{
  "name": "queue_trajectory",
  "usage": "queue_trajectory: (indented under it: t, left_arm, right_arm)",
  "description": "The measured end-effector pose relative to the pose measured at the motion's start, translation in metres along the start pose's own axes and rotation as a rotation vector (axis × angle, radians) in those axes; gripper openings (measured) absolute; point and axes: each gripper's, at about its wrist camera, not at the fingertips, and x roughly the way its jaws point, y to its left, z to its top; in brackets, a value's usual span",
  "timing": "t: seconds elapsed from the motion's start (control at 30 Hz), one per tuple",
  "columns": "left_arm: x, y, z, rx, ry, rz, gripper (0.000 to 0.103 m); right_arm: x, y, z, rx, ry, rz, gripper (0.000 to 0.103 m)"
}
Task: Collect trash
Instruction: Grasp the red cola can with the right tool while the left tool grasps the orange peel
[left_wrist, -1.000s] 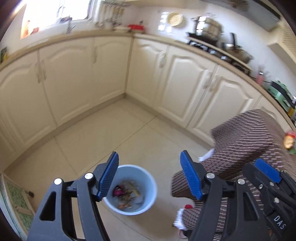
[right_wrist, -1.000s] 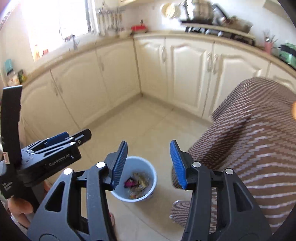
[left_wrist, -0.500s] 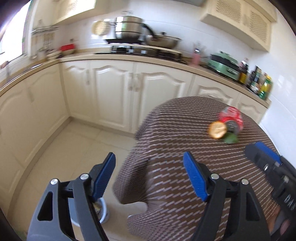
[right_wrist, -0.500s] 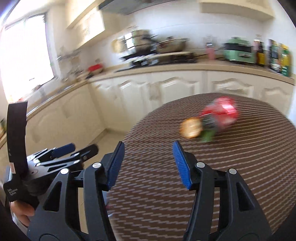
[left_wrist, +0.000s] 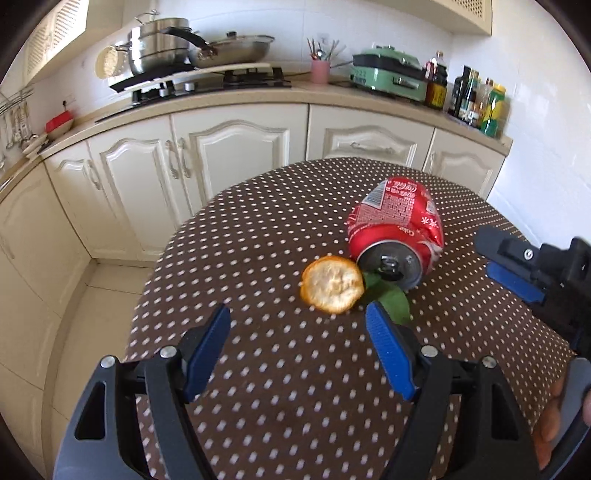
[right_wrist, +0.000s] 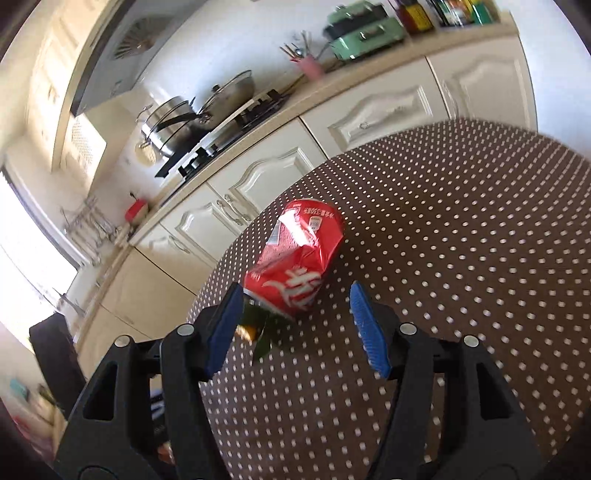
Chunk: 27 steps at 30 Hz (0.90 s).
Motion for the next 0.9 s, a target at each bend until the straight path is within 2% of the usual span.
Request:
queue_trajectory:
  t: [0.17, 0.4, 0.43, 0.47, 0.6, 0.63, 0.77, 0.83, 0.9]
  left_arm:
    - [0.022, -0.008, 0.014, 0.028, 0.022, 0.025, 0.074]
    - [0.046, -0.012, 0.027, 0.030, 0.048, -0.006, 0.074]
    - [0.048, -0.013, 0.028, 0.031, 0.050, -0.013, 0.071]
    - [0.050, -0.013, 0.028, 0.032, 0.052, -0.022, 0.063]
    - [0.058, -0.010, 0.028, 0.017, 0.083, -0.066, 0.052]
    - [0.059, -0.009, 0.028, 0.012, 0.083, -0.072, 0.045]
    - [0.058, -0.004, 0.028, -0.009, 0.074, -0.086, 0.040]
    - [0.056, -0.001, 0.027, -0.021, 0.066, -0.088, 0.037]
    - [0.055, 0.003, 0.027, -0.032, 0.061, -0.094, 0.035]
  right_arm:
    - [0.032, -0.009, 0.004, 0.087, 0.054, 0.004, 0.061]
    - [0.063, -0.025, 0.016, 0.196, 0.083, 0.035, 0.061]
    - [0.065, -0.027, 0.018, 0.208, 0.081, 0.039, 0.061]
    - [0.069, -0.029, 0.022, 0.222, 0.079, 0.045, 0.061]
    - [0.080, -0.035, 0.032, 0.274, 0.067, 0.082, 0.061]
    - [0.083, -0.035, 0.034, 0.281, 0.064, 0.085, 0.061]
    - [0.097, -0.028, 0.039, 0.271, 0.069, 0.090, 0.059]
    - [0.104, -0.025, 0.039, 0.260, 0.085, 0.090, 0.045]
    - [0.112, -0.021, 0.039, 0.258, 0.100, 0.119, 0.043]
